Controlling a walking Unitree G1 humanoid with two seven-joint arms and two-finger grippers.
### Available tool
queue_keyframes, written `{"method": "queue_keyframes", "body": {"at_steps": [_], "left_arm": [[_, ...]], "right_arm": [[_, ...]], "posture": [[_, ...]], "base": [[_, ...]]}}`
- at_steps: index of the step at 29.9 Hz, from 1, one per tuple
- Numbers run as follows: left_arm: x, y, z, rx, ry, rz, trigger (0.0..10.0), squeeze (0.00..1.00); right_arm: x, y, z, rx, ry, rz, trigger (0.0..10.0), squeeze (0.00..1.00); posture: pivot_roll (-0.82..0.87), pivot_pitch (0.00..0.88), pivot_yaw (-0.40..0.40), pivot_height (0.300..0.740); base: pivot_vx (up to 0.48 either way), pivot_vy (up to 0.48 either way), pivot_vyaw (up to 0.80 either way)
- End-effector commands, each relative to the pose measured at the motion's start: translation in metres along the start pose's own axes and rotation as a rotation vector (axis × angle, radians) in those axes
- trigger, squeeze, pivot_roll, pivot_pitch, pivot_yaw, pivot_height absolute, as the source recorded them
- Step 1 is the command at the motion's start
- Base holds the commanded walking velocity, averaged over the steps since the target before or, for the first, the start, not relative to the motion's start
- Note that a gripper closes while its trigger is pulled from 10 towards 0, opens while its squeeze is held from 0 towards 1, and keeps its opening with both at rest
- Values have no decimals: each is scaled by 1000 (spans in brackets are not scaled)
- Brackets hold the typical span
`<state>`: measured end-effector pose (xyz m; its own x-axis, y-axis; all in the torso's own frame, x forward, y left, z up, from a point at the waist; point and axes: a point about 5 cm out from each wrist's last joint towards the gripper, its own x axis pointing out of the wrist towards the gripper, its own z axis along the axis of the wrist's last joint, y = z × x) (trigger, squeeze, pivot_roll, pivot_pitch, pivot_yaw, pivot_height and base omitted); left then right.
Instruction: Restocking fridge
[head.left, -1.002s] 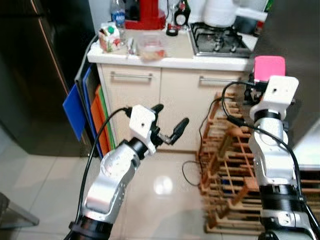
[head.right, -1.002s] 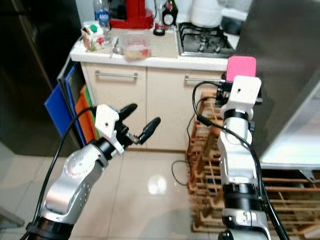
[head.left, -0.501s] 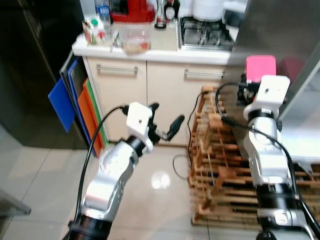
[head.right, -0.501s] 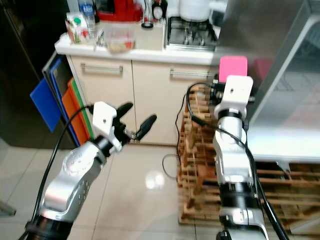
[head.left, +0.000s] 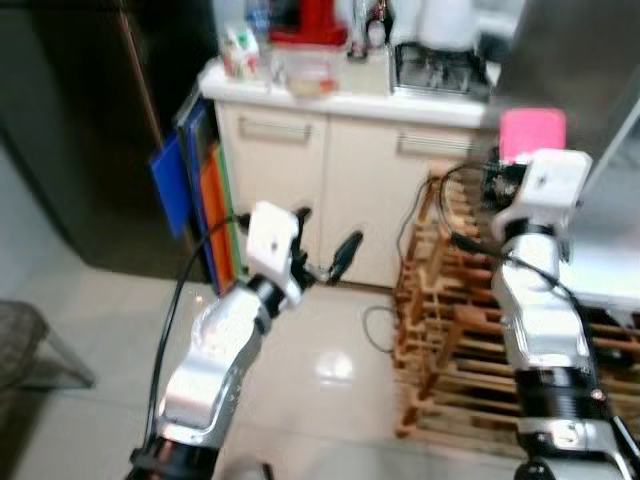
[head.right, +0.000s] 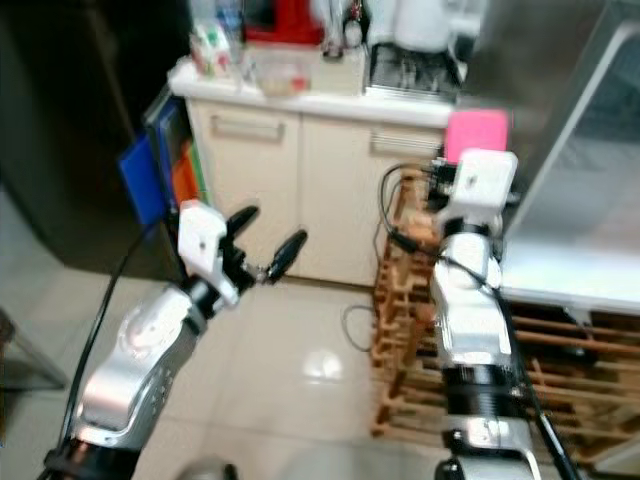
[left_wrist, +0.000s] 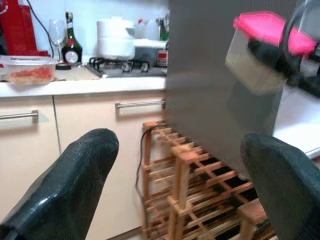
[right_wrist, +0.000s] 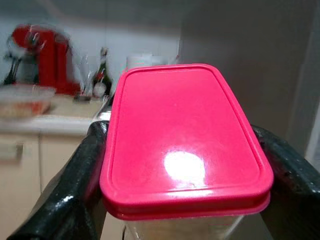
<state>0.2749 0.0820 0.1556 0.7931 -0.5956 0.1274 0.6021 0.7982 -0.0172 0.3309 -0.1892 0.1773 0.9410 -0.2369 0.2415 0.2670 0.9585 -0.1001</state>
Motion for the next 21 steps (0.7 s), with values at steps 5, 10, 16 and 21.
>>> {"method": "queue_keyframes", "body": {"at_steps": [5,10,16,21], "left_arm": [[2,-1,2,5,-8,-12,10000,0],[2,2,1,48,-8,-9,10000,0],[1,6,3,62,-15,-1,10000,0],[2,10,4,62,-21,10,10000,0]], "right_arm": [[3,-7,8,-1,-29,-17,0,63],[2,-16,1,-20,-15,-27,0,63],[1,-17,0,-23,-9,-32,0,67],[6,-20,3,-22,-23,-42,0,67]], "posture": [[6,0,-35,740],[8,0,-38,740],[11,0,-37,740],[12,0,-35,740]], "base": [[105,-417,0],[297,-372,0],[348,-327,0],[347,-328,0]]}}
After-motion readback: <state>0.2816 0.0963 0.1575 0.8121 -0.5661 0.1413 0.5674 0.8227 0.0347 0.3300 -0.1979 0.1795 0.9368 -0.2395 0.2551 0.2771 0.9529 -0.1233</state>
